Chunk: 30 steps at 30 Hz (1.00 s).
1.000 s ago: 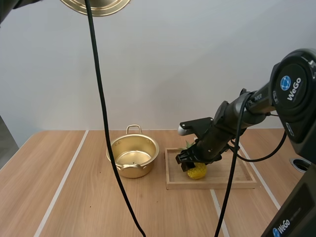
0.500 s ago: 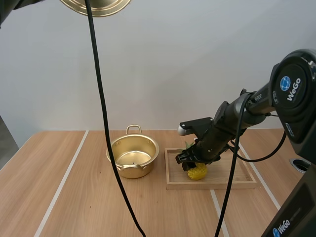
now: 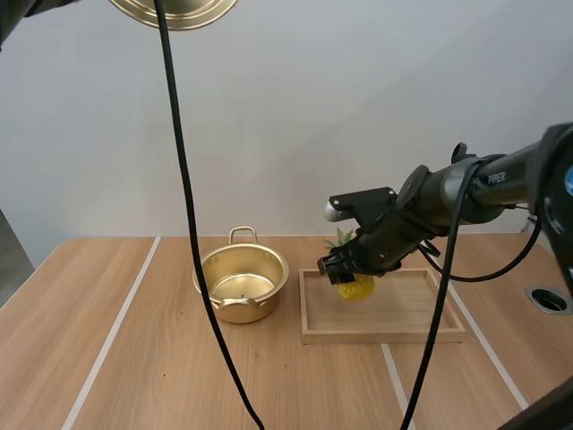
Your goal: Open the pot, put the pineapple inside, and close it
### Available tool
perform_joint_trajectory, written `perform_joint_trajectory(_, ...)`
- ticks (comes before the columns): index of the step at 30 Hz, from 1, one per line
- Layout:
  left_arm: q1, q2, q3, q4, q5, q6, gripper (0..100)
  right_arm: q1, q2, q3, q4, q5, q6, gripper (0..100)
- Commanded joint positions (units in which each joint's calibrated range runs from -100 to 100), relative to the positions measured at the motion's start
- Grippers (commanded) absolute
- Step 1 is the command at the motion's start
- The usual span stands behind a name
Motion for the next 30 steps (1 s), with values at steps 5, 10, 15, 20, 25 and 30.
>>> perform_joint_trajectory(5,-0.01,-0.5,-0.6,-0.9,-2.0,-0.3,0,-0.1,-11.1,-0.3,2.2,-0.7,-0.7,0)
perform_joint_trajectory(10,-0.01,-0.5,-0.6,-0.9,-2.0,-0.3,0,-0.1,-19.0,-0.3,4.1,-0.7,-0.7,0)
perform_joint_trajectory(15,-0.01,-0.5,-0.6,-0.9,-2.0,-0.3,0,-0.1,-26.6,-0.3,4.4,-0.7,-0.7,0)
perform_joint_trajectory(20,-0.01,-0.5,-0.6,-0.9,-2.0,-0.3,0,-0.1,-32.9,-0.3,5.3,-0.1,-0.7,0)
perform_joint_trajectory(25,-0.01,-0.5,-0.6,-0.9,-2.0,-0.3,0,-0.1,-36.4,-0.3,9.8,2.9,-1.0,0)
perform_joint_trajectory(30,-0.01,-0.5,-0.6,-0.9,-2.0,-0.3,0,-0.1,-35.9,-0.3,17.1,5.2,-7.5,0)
